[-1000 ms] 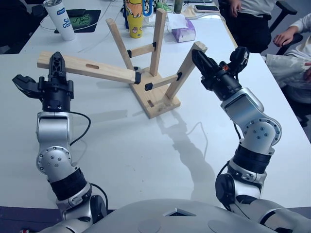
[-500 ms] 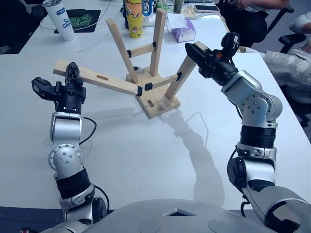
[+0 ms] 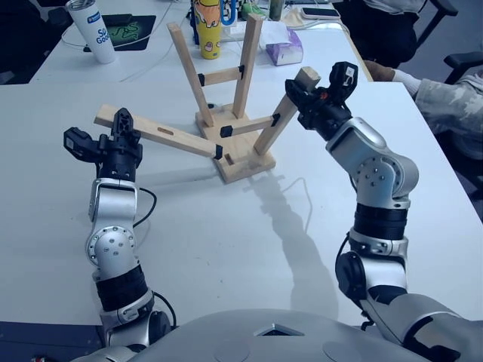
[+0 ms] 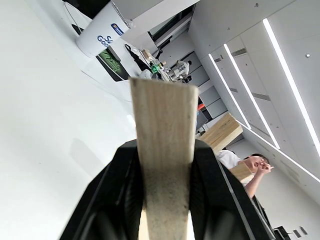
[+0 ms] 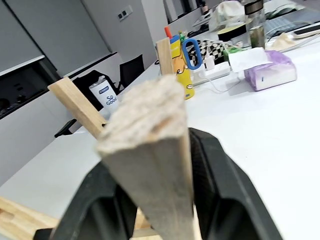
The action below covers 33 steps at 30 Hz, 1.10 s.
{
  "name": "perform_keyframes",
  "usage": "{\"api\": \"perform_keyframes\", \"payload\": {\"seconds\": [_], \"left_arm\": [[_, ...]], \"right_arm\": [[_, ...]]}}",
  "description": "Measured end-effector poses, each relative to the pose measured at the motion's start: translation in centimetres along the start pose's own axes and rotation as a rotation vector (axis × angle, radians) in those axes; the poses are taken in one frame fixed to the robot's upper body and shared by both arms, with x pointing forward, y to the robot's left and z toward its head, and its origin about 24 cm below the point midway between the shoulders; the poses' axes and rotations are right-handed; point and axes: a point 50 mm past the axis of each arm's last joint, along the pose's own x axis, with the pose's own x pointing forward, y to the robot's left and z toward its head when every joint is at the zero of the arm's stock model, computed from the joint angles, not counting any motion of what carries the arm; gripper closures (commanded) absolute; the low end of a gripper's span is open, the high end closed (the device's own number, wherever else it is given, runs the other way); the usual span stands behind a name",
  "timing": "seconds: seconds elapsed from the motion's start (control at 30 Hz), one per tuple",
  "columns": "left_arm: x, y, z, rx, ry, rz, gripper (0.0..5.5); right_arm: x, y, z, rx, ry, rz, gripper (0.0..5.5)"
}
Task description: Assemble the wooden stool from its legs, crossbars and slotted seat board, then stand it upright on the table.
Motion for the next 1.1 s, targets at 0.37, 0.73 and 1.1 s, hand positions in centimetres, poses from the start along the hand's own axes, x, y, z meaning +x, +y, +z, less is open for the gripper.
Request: {"api": "perform_keyframes", "payload": {"seconds": [0.37,0.73,1.1], "left_arm": [[0.6,0.1,-1.9,0.111,0.010,0.075,4.47],[-0.1,-1.9,-1.5,0.368,-0.120,0.098,4.47],[-0.6,-2.4,-2.5,0.497,-0.086,0.080,4.47]], "right_arm": [[0.7,4.2,-1.9,-0.066,0.011,-0.030,4.40],[1.2,5.3,-2.1,0.009,-0.012,-0.139,4.41],[1.4,6.1,-2.5,-0.028,-0.004,-0.141,4.42]]}}
